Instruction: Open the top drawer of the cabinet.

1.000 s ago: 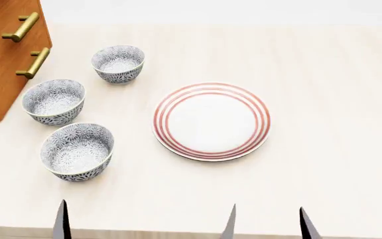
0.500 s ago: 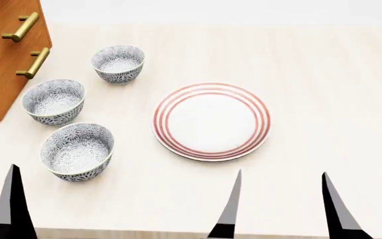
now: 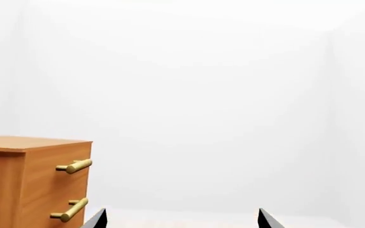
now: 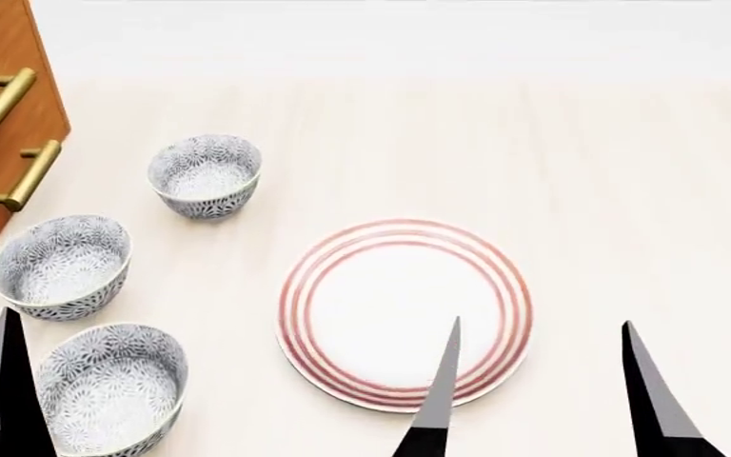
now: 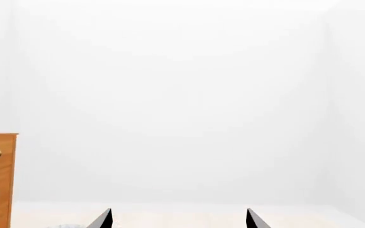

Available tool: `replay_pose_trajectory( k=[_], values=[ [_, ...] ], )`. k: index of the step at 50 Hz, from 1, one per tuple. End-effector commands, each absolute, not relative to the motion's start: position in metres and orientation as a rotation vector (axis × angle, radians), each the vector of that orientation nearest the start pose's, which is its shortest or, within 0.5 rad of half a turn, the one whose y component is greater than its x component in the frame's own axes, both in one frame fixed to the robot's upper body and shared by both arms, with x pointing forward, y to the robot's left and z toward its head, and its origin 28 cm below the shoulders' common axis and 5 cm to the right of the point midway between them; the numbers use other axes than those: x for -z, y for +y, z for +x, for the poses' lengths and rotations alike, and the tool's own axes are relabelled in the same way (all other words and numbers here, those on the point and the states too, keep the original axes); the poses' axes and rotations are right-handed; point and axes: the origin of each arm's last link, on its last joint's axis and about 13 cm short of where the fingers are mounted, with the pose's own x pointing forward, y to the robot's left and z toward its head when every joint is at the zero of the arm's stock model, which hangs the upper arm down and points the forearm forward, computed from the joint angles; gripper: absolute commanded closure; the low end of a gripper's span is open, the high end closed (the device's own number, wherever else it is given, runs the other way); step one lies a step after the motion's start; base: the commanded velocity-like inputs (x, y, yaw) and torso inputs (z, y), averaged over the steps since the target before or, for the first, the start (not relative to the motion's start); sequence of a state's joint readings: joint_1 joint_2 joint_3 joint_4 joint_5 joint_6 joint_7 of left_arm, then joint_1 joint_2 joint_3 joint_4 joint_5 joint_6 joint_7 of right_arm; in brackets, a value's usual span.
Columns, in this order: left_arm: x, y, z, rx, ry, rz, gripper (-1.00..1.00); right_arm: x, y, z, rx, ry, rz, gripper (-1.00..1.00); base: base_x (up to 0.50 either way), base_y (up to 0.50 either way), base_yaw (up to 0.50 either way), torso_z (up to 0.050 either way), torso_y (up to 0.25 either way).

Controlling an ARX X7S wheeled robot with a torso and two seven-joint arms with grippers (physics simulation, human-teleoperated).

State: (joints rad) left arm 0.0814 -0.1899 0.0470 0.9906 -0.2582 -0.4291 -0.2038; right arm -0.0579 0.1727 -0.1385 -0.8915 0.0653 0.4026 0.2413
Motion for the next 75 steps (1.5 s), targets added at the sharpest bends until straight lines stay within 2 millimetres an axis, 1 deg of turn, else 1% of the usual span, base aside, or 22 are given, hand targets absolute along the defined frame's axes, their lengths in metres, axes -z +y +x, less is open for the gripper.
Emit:
replay_pose_trajectory(
  k=[1, 23, 31, 55, 57, 59, 61, 75],
  values=[
    [-0.167, 0.2047, 0.1468, 0.069, -0.446, -0.081, -1.0, -0.1532, -0.0901, 0.1611, 0.015, -0.42, -0.023, -1.0, 0.5, 0.0, 0.0, 0.0, 0.0],
    [-0.1667, 0.204, 0.1467, 0.074, -0.437, -0.086, -1.0, -0.1524, -0.0912, 0.1618, 0.028, -0.422, -0.012, -1.0, 0.5, 0.0, 0.0, 0.0, 0.001],
    [-0.1661, 0.2037, 0.1464, 0.075, -0.436, -0.091, -1.0, -0.1517, -0.0913, 0.1614, 0.044, -0.415, -0.051, -1.0, 0.0, 0.08, 0.0, 0.0, 0.0],
    [-0.1663, 0.2037, 0.1463, 0.079, -0.432, -0.09, -1.0, -0.1535, -0.0899, 0.1603, 0.024, -0.43, -0.038, -1.0, 0.01, 0.5, 0.0, 0.0, 0.0],
    [-0.1662, 0.2038, 0.1465, 0.078, -0.431, -0.09, -1.0, -0.1533, -0.0901, 0.16, 0.013, -0.449, 0.006, -1.0, 0.03, 0.02, 0.0, 0.0, 0.0],
    [-0.1667, 0.2037, 0.1465, 0.074, -0.429, -0.087, -1.0, -0.1533, -0.0901, 0.1599, 0.016, -0.441, -0.01, -1.0, 0.0, 0.0, 0.0, 0.0, 0.0],
    [-0.1671, 0.2037, 0.145, 0.108, -0.436, -0.097, -1.0, -0.1534, -0.0901, 0.1597, 0.015, -0.441, -0.011, -1.0, 0.0, 0.0, 0.0, 0.0, 0.0],
    [-0.1655, 0.2031, 0.1454, 0.1, -0.425, -0.08, -1.0, -0.1532, -0.09, 0.1597, 0.011, -0.445, -0.008, -1.0, 0.0, 0.0, 0.0, 0.05, 0.0]
  ],
)
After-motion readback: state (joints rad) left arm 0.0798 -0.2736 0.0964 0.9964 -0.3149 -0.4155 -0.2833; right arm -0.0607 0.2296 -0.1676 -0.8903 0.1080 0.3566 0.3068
